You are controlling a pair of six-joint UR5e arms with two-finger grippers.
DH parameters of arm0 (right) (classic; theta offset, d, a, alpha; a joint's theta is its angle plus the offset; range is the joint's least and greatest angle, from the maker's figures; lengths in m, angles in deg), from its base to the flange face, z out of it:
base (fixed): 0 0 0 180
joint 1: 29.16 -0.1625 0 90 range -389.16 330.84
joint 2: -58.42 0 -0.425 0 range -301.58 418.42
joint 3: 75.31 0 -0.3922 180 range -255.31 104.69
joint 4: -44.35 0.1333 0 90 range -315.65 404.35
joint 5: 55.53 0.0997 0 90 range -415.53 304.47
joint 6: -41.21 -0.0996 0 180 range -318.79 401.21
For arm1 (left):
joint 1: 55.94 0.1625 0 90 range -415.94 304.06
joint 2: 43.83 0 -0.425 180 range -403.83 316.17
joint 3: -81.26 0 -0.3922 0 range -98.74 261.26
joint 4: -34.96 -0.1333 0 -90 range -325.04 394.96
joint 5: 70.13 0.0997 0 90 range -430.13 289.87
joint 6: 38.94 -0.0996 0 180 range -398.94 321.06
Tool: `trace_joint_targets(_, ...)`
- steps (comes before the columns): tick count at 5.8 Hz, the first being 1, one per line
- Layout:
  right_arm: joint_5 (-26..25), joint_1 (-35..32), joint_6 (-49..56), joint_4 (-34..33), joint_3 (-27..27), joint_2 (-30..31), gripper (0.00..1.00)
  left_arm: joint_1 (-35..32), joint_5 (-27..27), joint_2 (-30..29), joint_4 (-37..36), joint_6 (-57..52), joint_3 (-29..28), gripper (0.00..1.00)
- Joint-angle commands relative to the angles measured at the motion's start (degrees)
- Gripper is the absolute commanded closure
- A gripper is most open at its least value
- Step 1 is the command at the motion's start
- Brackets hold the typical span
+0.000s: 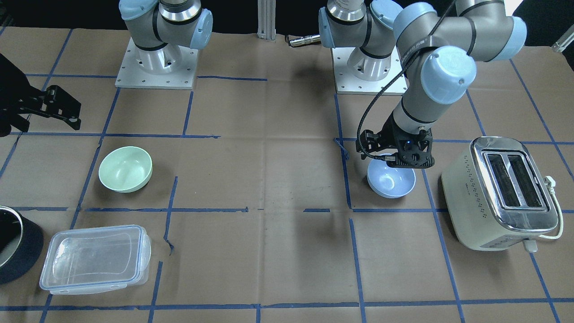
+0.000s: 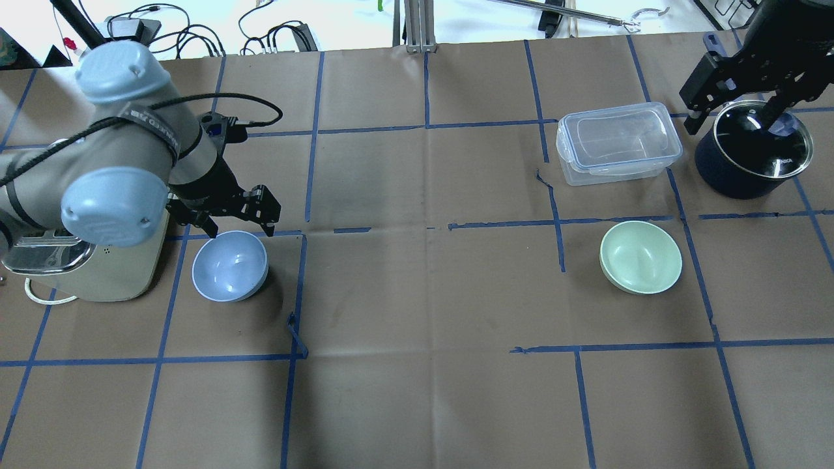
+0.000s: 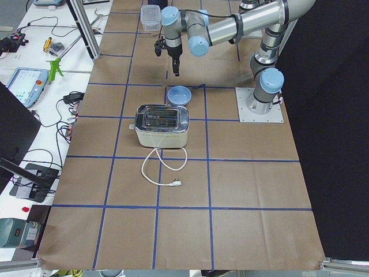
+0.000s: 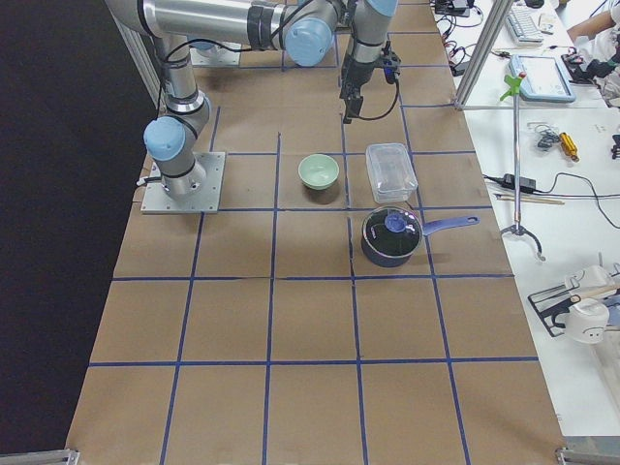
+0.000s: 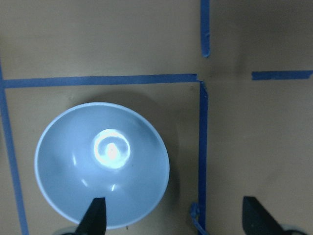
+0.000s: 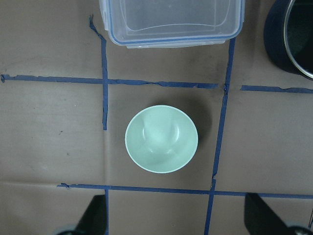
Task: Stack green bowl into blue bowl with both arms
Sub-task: 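Lower left gripper onto blue bowl rim while right gripper grasps green bowl rim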
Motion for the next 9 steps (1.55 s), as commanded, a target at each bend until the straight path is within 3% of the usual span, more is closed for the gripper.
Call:
trace_joint_targets(1,0.0,7.2,8.0,-10.9,-11.3,0.3,0.00,0.0,-0.2,-7.8,-7.0,-0.6,4.2,0.04)
trace_joint_targets(2,-0.2,7.5,7.2,-19.3,-19.9,0.5,0.00,-0.1,0.1,-9.6,-7.9,-0.9,3.8,0.20)
trace_joint_targets(3,-0.4,7.4,5.5,-29.2,-27.9,0.2,0.00,0.0,0.5,-9.5,-7.9,-1.0,3.4,0.86)
trace_joint_targets(4,-0.1,7.3,0.7,-35.4,-33.5,0.2,0.00,0.0,0.2,-9.0,-8.1,-0.8,3.2,1.00)
trace_joint_targets(6,0.1,7.2,0.7,-40.7,-38.9,-1.3,0.00,-0.6,0.4,-8.2,-8.2,0.1,3.0,1.00)
trace_joint_targets(7,0.1,7.2,0.8,-43.3,-39.8,-1.8,0.00,-2.6,-0.5,-7.2,-8.2,5.8,1.5,1.00)
trace_joint_targets(8,-0.1,7.2,0.5,-44.3,-39.8,-1.8,0.06,-9.4,-0.2,-7.1,-7.3,11.2,-3.5,1.00)
trace_joint_targets(9,-0.1,7.2,0.5,-44.3,-39.6,-1.7,0.58,-16.3,-0.5,-9.6,-7.7,16.0,-9.3,1.00)
